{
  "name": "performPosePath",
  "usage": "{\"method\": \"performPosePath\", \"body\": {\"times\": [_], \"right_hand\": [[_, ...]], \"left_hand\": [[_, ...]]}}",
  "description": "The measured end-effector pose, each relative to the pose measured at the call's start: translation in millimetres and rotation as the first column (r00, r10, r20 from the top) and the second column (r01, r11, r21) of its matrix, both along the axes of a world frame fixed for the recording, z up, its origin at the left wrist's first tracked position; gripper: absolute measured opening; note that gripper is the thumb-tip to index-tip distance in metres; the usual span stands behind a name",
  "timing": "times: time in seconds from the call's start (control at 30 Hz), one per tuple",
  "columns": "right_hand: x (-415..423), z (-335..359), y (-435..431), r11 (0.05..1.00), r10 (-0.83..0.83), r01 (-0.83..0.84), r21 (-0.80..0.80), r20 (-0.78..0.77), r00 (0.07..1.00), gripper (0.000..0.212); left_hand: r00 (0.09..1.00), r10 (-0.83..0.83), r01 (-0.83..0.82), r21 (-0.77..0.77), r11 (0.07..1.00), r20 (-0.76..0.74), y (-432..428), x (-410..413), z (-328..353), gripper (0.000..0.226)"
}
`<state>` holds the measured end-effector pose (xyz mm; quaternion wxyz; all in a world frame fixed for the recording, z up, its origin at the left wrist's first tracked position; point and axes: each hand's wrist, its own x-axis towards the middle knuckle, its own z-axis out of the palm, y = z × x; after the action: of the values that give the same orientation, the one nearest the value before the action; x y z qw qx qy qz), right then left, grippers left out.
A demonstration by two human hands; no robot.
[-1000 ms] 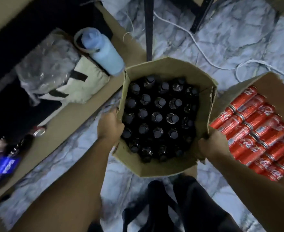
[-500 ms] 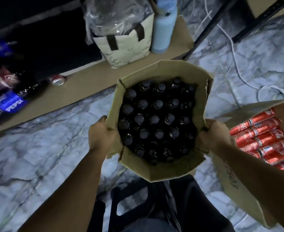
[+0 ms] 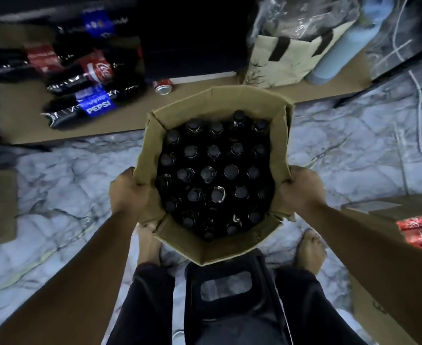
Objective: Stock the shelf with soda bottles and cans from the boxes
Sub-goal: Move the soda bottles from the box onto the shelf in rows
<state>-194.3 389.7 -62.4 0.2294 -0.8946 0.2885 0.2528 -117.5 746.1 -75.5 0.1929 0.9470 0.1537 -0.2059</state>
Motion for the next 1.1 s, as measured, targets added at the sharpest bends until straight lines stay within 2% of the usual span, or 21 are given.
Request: {"method": "performPosePath", "body": {"times": [0.13,0.23,0.33,0.43,0.47,0.53,0.6,0.63,0.67,0.73,0.77,0.87,0.97,1.03,1.1], "right_hand": [[21.2,-11.3,19.5,0.999,0.043,-0.043,-0.005,0.042,0.998,0.014],[24.5,-15.3,25.1,0.996,0.086,-0.086,0.005,0.027,0.996,0.012],[10.5,-13.1,24.1,0.988,0.139,-0.141,0.062,0.028,0.990,0.011],[-8.1,3.9,24.4,0.973,0.171,-0.177,0.146,0.055,0.984,0.036],[-13.2,13.4,25.8,0.968,0.187,-0.197,0.154,0.073,0.980,0.046],[-22.2,31.6,31.2,0.963,0.227,-0.246,0.112,0.161,0.961,0.059],[-27.9,47.6,43.2,0.949,0.271,-0.302,0.090,0.255,0.928,0.057],[-29.8,49.6,50.2,0.938,0.280,-0.321,0.133,0.258,0.925,0.052],[-30.4,50.7,59.4,0.921,0.278,-0.325,0.215,0.221,0.935,0.048],[-32.8,39.4,77.4,0.873,0.327,-0.326,0.363,0.061,0.943,0.045],[-33.8,29.6,85.8,0.853,0.374,-0.343,0.393,-0.002,0.928,0.046],[-35.3,-1.2,110.1,0.841,0.465,-0.390,0.375,-0.133,0.875,0.050],[-38.0,-25.4,124.8,0.838,0.536,-0.473,0.272,-0.248,0.807,0.053],[-38.9,-34.0,130.2,0.827,0.562,-0.525,0.200,-0.292,0.774,0.051],[-40.8,-39.7,132.1,0.837,0.546,-0.520,0.167,-0.290,0.786,0.046]], "left_hand": [[0.999,0.024,-0.024,0.002,1.000,0.048,18.1,11.1,7.9,0.037],[1.000,0.022,-0.022,-0.016,1.000,0.014,26.5,7.2,8.3,0.038],[0.999,0.034,-0.037,-0.098,0.994,-0.025,23.0,-4.1,14.2,0.017],[0.999,0.045,-0.045,-0.151,0.988,0.000,14.9,-16.8,29.0,0.032],[0.999,0.029,-0.022,-0.154,0.988,0.042,13.8,-22.1,32.9,0.038],[0.969,-0.102,0.127,-0.099,0.987,0.224,12.8,-33.9,36.8,0.045],[0.882,-0.279,0.294,0.018,0.956,0.380,10.9,-48.0,37.9,0.044],[0.876,-0.317,0.335,0.014,0.942,0.363,6.4,-56.3,37.4,0.041],[0.901,-0.327,0.354,-0.046,0.934,0.285,-0.8,-64.0,37.6,0.038],[0.928,-0.368,0.371,-0.191,0.909,0.055,-16.5,-77.6,31.5,0.033],[0.902,-0.430,0.410,-0.224,0.884,-0.045,-24.3,-82.3,25.1,0.032],[0.786,-0.582,0.530,-0.255,0.809,-0.211,-44.1,-87.6,6.3,0.037],[0.691,-0.647,0.627,-0.179,0.758,-0.322,-57.6,-92.0,-10.7,0.048],[0.654,-0.666,0.673,-0.126,0.729,-0.359,-63.6,-97.5,-17.9,0.049],[0.635,-0.676,0.698,-0.096,0.710,-0.374,-67.1,-100.9,-24.1,0.047]]}}
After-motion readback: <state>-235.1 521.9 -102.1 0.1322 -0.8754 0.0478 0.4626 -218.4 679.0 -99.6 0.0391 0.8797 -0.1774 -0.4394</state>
